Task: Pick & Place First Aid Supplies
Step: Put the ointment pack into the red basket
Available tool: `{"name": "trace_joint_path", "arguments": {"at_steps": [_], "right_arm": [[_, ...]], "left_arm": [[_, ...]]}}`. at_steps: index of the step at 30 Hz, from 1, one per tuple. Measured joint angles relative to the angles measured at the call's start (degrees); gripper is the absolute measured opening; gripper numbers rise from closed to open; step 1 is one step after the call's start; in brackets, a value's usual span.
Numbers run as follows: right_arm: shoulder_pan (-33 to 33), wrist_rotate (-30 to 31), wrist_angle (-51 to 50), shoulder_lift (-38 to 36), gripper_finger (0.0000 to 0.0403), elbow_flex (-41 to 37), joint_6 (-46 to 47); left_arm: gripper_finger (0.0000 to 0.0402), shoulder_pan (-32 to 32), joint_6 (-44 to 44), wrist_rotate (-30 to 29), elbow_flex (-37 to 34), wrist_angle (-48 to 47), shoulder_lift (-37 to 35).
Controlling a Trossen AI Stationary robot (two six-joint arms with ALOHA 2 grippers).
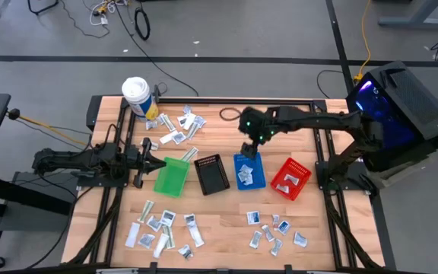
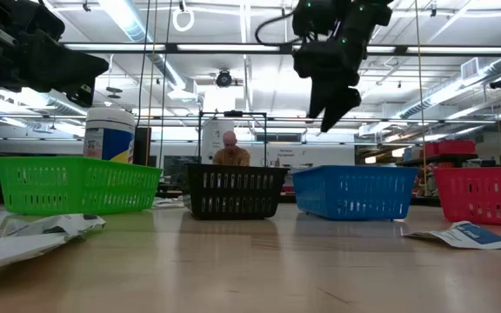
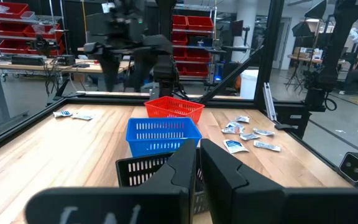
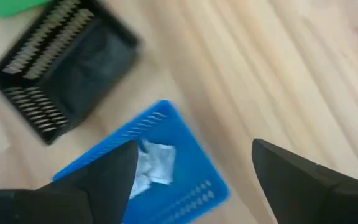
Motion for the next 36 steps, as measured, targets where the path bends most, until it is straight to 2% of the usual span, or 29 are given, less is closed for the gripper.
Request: {"name": "trace_joint_path", "arguments": {"at_steps": [9,28,36], "right_arm": [[-7.91,4.48,-5.07,0.00,0.0318,-0.05,3.75],[-21.04,7.86,-9.11,0.00,0.0318,-1.79,25.58],[-26.05,13.60,-9.04,0.01,0.0318,-2.79,29.36]], "left_arm": [[0.0032,0.00,0.00,0.00,0.02,-0.01,-0.01],[0.0032,0.01,0.00,0.00,0.00,0.01,0.00],[0.0032,0.00,0.00,0.00,0.00,0.01,0.01]]}}
